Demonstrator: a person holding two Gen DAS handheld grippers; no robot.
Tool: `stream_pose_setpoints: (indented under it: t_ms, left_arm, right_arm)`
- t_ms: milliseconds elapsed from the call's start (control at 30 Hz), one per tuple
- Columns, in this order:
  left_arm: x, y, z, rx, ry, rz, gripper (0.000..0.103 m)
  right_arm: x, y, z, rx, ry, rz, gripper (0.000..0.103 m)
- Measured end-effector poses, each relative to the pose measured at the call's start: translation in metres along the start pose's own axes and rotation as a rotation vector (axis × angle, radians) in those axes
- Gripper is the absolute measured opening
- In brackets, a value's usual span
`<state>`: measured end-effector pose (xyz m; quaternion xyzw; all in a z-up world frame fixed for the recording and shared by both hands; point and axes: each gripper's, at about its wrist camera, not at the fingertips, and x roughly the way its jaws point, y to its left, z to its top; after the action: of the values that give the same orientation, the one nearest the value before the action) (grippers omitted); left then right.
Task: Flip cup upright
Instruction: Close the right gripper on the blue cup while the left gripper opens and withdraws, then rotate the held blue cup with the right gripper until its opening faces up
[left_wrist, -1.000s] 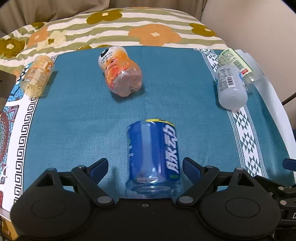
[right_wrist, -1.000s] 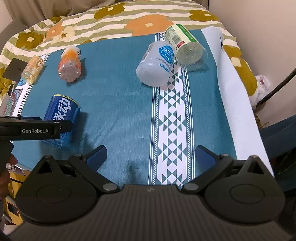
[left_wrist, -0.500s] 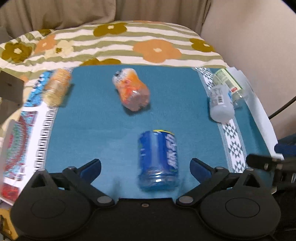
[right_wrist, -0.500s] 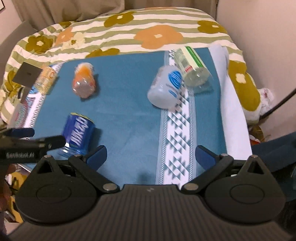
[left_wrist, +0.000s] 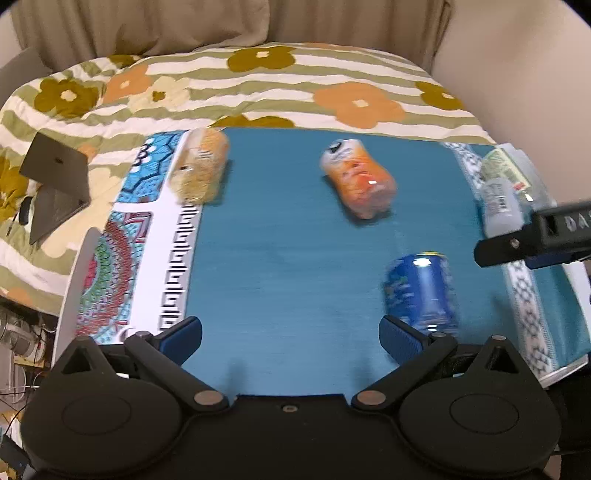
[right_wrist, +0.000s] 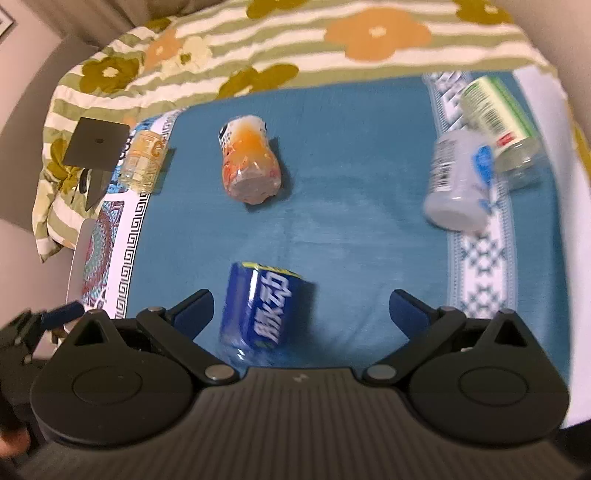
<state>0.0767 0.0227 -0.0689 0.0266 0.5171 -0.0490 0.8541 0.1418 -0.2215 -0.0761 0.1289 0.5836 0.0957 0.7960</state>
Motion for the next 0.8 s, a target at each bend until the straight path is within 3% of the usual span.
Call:
stream_pose_setpoints:
  t_ms: [400,467,600,800]
  left_arm:
    - [0.024,0.068,-0.004,-0.101,0.056,-0.007,0.103]
    - [0.026,0.074,-0.003,-0.112,0.060,-0.009,0.103]
    - [0.028,0.082,-0.002,-0.123,0.066,-0.014,0.103]
    - [0.029,0.087,-0.001,-0.127,0.065,-0.027,0.103]
  right_arm:
    - [0.071,0.012,0.025,0.149,0.155,0.026,0.102]
    - [0.076,0.011,0.024,0.162,0.168,0.023,0.097]
    - [0.082,0.010,0.024,0.184,0.183,0.027,0.077]
    - [0.081,0.010,0.022,0.186,0.173,0.033,0.075]
